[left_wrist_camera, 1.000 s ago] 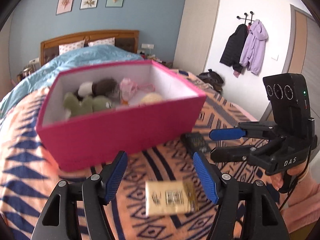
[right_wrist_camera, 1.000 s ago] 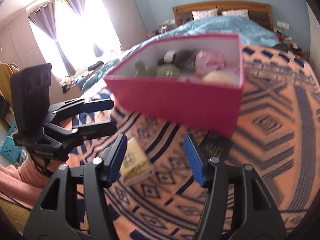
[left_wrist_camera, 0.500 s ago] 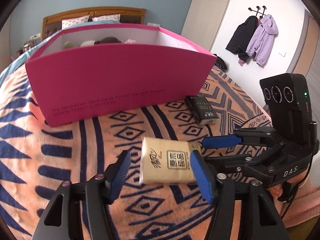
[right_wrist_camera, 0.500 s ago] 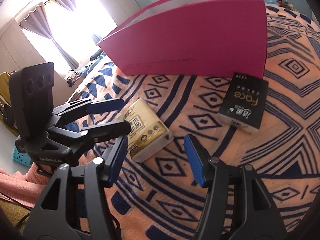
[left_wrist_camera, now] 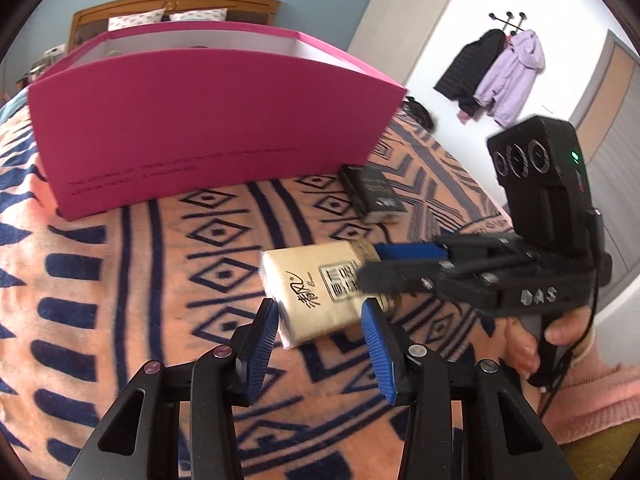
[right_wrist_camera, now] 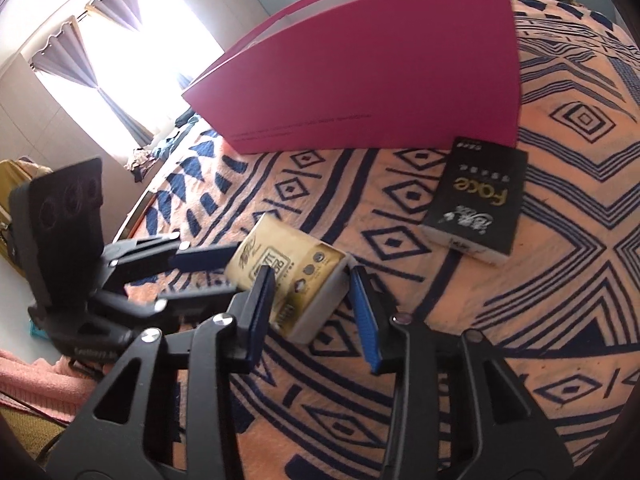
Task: Organize objects
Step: 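Grasp the beige tissue pack with the left gripper and lift it, then carry the beige pack over the pink box and lower it inside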
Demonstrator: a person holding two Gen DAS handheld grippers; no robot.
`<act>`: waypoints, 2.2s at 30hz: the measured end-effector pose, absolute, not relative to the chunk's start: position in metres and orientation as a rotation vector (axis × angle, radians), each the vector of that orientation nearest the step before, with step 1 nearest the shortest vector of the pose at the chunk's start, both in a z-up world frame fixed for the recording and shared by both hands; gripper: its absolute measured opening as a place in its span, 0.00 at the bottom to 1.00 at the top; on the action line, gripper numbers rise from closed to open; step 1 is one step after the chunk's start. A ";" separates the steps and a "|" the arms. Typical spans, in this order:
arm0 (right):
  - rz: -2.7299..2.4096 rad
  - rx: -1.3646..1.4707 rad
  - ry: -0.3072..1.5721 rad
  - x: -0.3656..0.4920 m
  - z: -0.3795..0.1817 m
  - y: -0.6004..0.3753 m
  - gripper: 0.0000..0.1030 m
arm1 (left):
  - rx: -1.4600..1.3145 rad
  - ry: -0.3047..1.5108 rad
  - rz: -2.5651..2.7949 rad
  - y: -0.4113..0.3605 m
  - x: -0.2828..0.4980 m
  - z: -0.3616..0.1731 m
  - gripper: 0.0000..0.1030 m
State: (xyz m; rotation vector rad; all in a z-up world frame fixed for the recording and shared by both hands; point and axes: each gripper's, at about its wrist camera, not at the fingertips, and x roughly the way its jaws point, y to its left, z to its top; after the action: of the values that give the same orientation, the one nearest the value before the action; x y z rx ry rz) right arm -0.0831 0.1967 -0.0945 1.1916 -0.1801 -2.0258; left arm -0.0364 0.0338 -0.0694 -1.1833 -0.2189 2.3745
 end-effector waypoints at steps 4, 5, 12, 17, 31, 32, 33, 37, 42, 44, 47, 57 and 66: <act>-2.046 1.201 -0.196 -0.086 -0.094 0.204 0.41 | -1.196 -0.229 2.355 0.039 -0.037 -0.070 0.42; -2.052 1.201 -0.199 -0.087 -0.094 0.206 0.41 | -1.196 -0.242 2.356 0.038 -0.038 -0.070 0.42; -2.035 1.198 -0.201 -0.088 -0.096 0.207 0.41 | -1.211 -0.279 2.365 0.034 -0.039 -0.071 0.34; -2.041 1.191 -0.184 -0.085 -0.095 0.208 0.41 | -1.217 -0.286 2.370 0.035 -0.038 -0.070 0.34; -2.085 1.141 -0.167 -0.078 -0.077 0.216 0.41 | -1.165 -0.251 2.385 0.047 -0.038 -0.054 0.34; -2.089 1.134 -0.166 -0.078 -0.076 0.214 0.41 | -1.161 -0.248 2.386 0.048 -0.038 -0.052 0.34; -2.095 1.126 -0.163 -0.078 -0.074 0.214 0.41 | -1.156 -0.244 2.386 0.049 -0.039 -0.050 0.34; -2.117 1.089 -0.153 -0.078 -0.064 0.216 0.41 | -1.131 -0.237 2.394 0.053 -0.041 -0.043 0.34; -2.138 1.056 -0.152 -0.077 -0.054 0.219 0.41 | -1.097 -0.218 2.406 0.058 -0.045 -0.033 0.34; -2.147 1.044 -0.148 -0.077 -0.051 0.219 0.41 | -1.086 -0.209 2.411 0.060 -0.046 -0.029 0.34; -2.156 1.030 -0.148 -0.077 -0.048 0.221 0.41 | -1.071 -0.197 2.417 0.064 -0.048 -0.023 0.34; -2.187 0.980 -0.136 -0.080 -0.033 0.223 0.41 | -1.027 -0.169 2.440 0.066 -0.051 -0.011 0.34; -2.207 0.925 -0.103 -0.086 -0.015 0.222 0.41 | -0.991 -0.172 2.461 0.065 -0.060 0.001 0.34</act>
State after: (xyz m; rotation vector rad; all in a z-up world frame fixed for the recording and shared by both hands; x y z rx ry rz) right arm -0.0861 0.2217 -0.0152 0.9246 -0.1031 -2.2065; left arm -0.0599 0.0651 0.0009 -0.9907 -0.1716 2.4615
